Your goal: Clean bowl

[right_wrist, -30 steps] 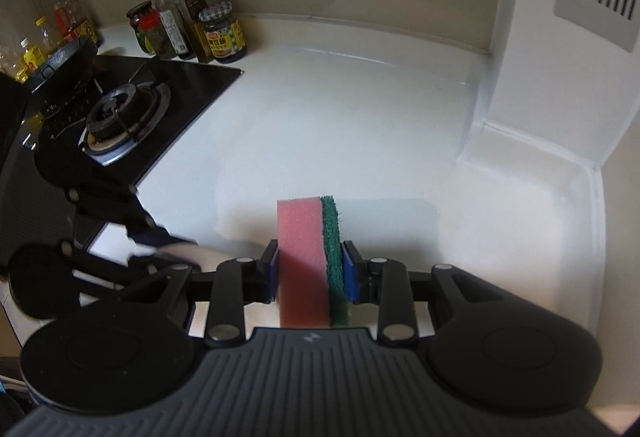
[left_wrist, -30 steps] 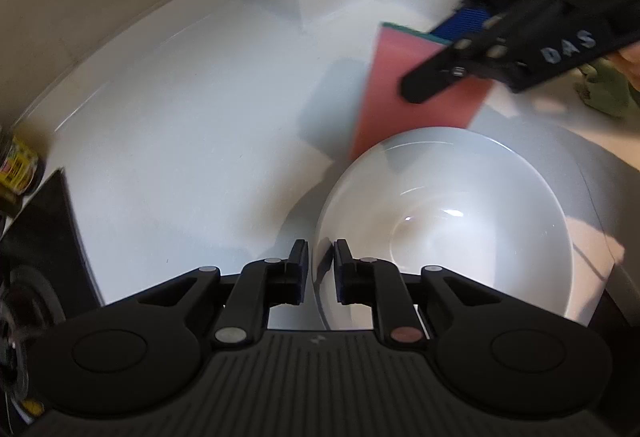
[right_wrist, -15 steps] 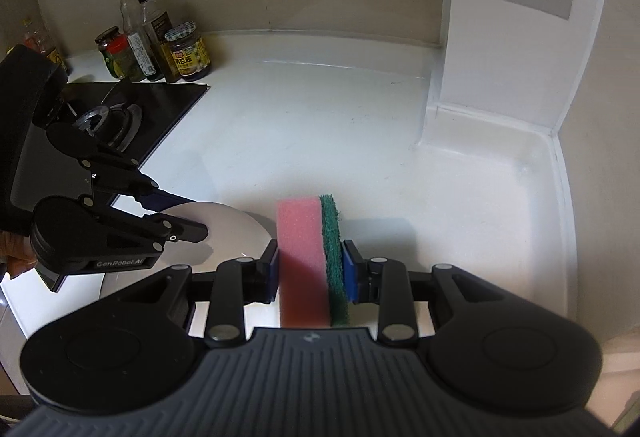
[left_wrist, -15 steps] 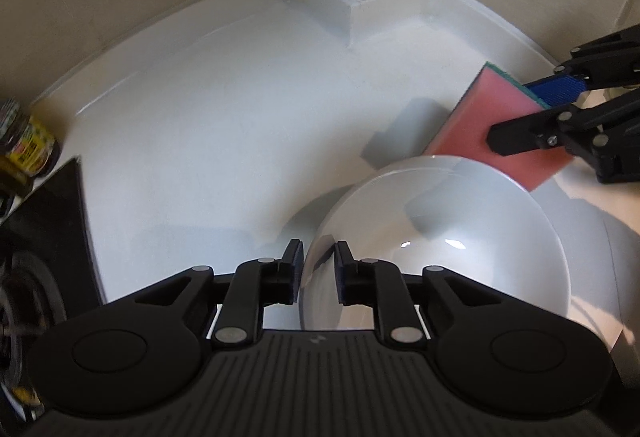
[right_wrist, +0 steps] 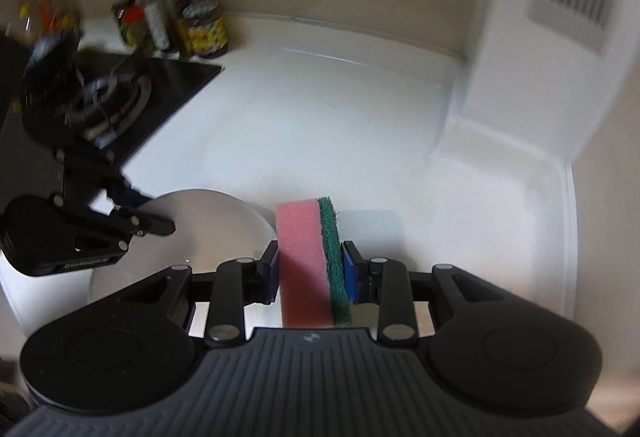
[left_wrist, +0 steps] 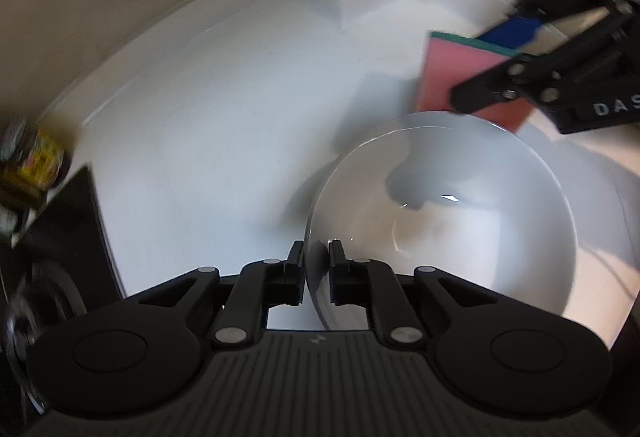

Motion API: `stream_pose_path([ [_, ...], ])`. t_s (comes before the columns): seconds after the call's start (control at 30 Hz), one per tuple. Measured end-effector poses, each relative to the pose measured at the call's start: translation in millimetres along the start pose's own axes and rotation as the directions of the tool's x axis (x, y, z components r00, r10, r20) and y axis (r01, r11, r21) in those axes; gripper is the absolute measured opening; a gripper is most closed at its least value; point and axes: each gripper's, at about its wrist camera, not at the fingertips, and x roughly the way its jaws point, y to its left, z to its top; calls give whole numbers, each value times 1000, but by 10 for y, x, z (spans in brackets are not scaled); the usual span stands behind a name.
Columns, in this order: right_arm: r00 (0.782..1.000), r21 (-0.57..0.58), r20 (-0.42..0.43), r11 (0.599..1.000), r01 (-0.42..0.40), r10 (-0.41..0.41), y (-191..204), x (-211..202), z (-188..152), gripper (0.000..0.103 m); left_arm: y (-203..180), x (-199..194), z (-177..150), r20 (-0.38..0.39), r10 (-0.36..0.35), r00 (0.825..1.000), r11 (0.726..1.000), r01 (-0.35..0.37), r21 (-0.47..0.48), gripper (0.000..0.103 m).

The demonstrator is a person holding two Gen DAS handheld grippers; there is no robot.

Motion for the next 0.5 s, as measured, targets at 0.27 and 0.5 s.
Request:
stream_pose_path([
  [0.27, 999, 88, 20, 995, -42, 40, -213, 17, -17, 27, 128, 7, 35, -33, -17, 999, 988, 12, -151, 18],
  [0.5, 994, 161, 79, 983, -91, 79, -329, -105, -262, 27, 169, -99, -226, -71, -16, 997, 938, -10, -347, 15],
])
